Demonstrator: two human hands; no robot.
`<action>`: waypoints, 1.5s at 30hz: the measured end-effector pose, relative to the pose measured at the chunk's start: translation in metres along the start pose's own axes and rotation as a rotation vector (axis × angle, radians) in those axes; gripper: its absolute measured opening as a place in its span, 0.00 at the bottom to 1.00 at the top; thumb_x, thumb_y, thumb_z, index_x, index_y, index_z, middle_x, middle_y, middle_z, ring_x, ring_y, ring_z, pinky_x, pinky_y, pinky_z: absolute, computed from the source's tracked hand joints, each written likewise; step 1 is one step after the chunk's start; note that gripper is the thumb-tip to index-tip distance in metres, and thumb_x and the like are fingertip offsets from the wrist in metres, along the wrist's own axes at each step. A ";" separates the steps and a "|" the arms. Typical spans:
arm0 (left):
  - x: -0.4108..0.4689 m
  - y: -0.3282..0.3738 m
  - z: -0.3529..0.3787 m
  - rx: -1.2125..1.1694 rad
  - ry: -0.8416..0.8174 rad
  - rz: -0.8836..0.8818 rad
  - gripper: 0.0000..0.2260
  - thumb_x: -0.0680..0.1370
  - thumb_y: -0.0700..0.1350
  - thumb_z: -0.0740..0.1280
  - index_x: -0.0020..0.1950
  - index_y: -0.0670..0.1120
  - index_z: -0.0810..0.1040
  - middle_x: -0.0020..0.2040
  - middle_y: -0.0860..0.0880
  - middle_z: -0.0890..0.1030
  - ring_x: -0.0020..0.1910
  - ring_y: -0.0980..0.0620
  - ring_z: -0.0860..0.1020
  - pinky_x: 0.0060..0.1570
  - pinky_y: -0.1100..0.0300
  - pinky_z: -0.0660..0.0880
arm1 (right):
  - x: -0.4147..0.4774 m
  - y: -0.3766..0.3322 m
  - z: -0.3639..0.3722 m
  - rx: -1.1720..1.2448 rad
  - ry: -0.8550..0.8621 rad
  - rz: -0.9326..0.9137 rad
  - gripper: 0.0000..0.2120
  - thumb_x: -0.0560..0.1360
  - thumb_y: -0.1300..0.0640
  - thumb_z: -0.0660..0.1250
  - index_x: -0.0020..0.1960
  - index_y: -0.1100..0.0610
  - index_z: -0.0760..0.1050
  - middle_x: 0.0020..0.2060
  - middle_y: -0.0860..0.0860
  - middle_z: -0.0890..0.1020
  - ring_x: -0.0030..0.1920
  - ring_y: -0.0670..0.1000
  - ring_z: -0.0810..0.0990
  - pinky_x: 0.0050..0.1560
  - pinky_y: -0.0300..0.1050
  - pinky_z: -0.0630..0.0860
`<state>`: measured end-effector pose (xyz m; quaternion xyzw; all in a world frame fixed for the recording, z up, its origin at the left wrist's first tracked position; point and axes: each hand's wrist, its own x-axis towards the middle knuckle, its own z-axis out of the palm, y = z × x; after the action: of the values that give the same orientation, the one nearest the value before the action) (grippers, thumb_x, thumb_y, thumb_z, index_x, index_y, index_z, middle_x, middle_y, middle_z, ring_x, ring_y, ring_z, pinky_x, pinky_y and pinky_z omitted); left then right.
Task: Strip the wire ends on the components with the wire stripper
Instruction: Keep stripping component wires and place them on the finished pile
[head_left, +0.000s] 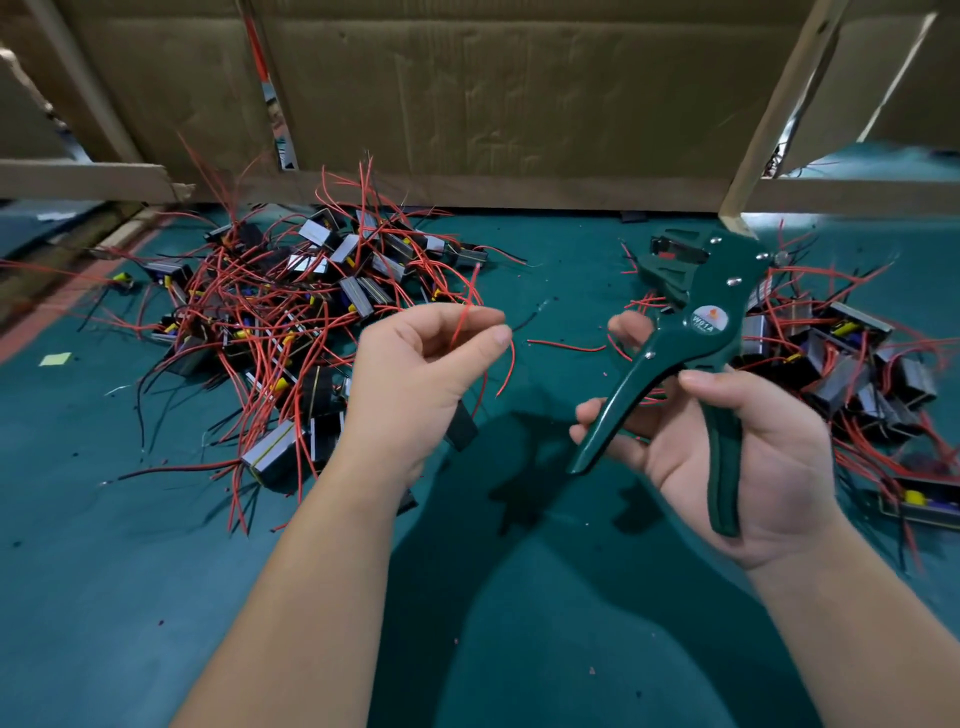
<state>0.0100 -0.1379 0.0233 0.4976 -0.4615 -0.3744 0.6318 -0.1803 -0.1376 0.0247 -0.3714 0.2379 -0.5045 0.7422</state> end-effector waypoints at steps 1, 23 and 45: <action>0.001 0.001 -0.002 -0.012 0.015 0.009 0.05 0.71 0.35 0.73 0.43 0.44 0.82 0.29 0.57 0.80 0.27 0.65 0.73 0.32 0.73 0.69 | 0.000 -0.002 -0.001 -0.016 0.002 0.019 0.33 0.61 0.57 0.65 0.66 0.63 0.69 0.61 0.56 0.77 0.39 0.63 0.82 0.43 0.58 0.80; 0.002 0.002 -0.015 0.463 -0.036 0.421 0.04 0.76 0.39 0.69 0.46 0.48 0.81 0.41 0.56 0.78 0.38 0.66 0.74 0.41 0.73 0.66 | -0.006 0.004 0.004 0.058 -0.312 0.522 0.26 0.61 0.53 0.74 0.56 0.66 0.78 0.43 0.63 0.78 0.39 0.65 0.79 0.43 0.61 0.78; 0.004 -0.004 -0.014 0.584 -0.077 0.509 0.04 0.74 0.37 0.70 0.47 0.44 0.82 0.42 0.55 0.78 0.43 0.65 0.74 0.44 0.74 0.65 | -0.008 0.008 0.005 -0.088 -0.223 0.451 0.22 0.59 0.53 0.79 0.49 0.62 0.79 0.37 0.60 0.79 0.32 0.61 0.80 0.36 0.56 0.79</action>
<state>0.0249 -0.1386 0.0188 0.5118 -0.6806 -0.0770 0.5186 -0.1756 -0.1274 0.0214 -0.3941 0.2533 -0.2714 0.8407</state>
